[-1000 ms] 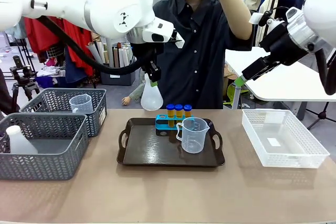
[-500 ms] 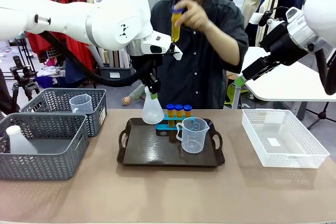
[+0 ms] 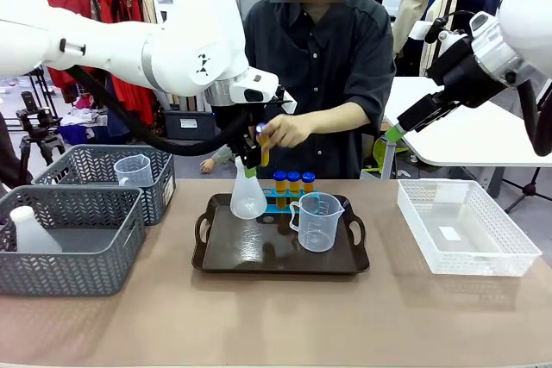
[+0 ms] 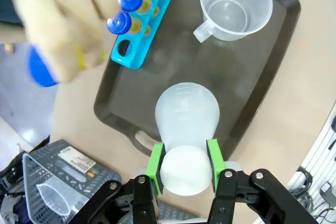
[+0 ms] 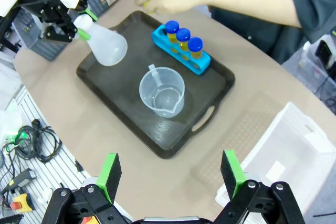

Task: Prepare the laboratory tools.
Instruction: Pick up one Small flask and place it on the Handle tray.

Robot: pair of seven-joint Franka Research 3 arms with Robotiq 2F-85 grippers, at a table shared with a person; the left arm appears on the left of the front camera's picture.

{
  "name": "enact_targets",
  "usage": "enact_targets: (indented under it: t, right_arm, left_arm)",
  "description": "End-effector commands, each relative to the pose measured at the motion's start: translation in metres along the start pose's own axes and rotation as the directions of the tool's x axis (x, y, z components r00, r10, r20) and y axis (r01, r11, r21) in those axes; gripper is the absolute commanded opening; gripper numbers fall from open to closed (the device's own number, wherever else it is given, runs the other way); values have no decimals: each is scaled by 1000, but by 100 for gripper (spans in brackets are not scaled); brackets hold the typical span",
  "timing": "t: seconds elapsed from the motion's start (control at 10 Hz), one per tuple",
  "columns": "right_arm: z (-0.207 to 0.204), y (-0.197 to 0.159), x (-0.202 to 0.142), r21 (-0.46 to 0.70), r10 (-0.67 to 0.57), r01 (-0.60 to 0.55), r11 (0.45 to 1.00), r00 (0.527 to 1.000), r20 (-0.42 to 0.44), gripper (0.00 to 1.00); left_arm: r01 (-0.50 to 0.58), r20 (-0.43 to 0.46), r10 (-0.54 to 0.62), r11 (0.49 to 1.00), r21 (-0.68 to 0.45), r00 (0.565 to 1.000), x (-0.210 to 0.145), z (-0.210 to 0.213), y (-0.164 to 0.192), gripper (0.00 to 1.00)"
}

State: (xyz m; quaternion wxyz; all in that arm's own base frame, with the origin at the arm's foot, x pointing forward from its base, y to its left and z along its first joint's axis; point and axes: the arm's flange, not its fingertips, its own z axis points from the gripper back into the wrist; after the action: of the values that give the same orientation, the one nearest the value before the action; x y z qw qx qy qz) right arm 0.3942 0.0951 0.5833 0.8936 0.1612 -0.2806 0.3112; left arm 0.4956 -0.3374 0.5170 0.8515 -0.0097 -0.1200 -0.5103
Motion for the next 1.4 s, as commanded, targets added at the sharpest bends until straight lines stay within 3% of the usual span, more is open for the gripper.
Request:
enact_targets:
  t: [0.0, 0.9, 1.0, 1.3]
  right_arm:
    - [1, 0, 0, 9, -2, 2, 1000, 1000, 5, 100]
    - [1, 0, 0, 9, -2, 2, 1000, 1000, 5, 100]
    - [1, 0, 0, 9, -2, 2, 1000, 1000, 5, 100]
    - [1, 0, 0, 9, -2, 2, 1000, 1000, 5, 100]
  left_arm:
    - [5, 28, -4, 1000, -13, 1000, -9, 5, 3, 0]
    - [0, 5, 0, 1000, -10, 1000, 0, 2, 1, 0]
    - [55, -19, -55, 999, 1, 998, -9, 14, 1, 0]
    - [33, 1, -33, 999, 20, 999, -19, 24, 5, 0]
